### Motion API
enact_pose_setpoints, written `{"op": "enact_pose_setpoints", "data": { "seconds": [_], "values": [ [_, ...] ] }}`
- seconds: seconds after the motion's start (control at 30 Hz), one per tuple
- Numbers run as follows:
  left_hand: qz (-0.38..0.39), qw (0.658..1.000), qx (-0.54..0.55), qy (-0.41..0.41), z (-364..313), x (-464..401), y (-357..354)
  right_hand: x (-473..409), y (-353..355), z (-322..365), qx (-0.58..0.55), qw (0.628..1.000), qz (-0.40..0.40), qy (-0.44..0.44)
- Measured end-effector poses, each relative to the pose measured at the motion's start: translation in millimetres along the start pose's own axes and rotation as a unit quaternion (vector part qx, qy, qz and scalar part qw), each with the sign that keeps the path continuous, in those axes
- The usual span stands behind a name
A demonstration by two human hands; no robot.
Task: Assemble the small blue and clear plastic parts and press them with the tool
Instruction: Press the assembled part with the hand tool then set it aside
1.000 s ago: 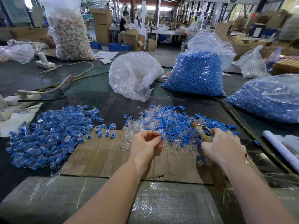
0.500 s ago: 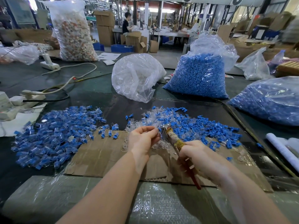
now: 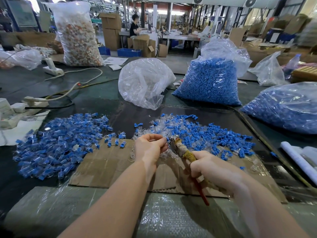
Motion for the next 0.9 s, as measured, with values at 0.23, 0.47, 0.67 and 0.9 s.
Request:
{"op": "enact_pose_setpoints", "data": {
  "seconds": [0.23,0.47,0.67,0.9],
  "values": [
    [0.000,1.000,0.001,0.010,-1.3,1.8,0.1,-3.6,0.3,-1.0,0.009,1.000,0.001,0.014],
    [-0.003,0.999,0.012,0.030,1.1,1.8,3.1,-1.3,-1.6,2.5,0.012,1.000,-0.008,0.009],
    [-0.009,0.999,0.013,0.036,4.4,1.8,1.9,2.0,-2.9,4.3,0.052,0.999,-0.014,-0.003],
    [-0.006,0.998,0.031,0.056,6.4,6.8,0.5,5.4,-3.1,7.6,0.086,0.995,-0.044,0.007]
  ]
}}
Point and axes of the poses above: each hand's wrist, its own x-axis away from the middle knuckle, its own y-axis out of the back of the hand, z = x × y, the point moved 6 cm from there along -x, towards the middle knuckle, and after that the axes turned 5 degrees about -z, right-handed, at the moved point
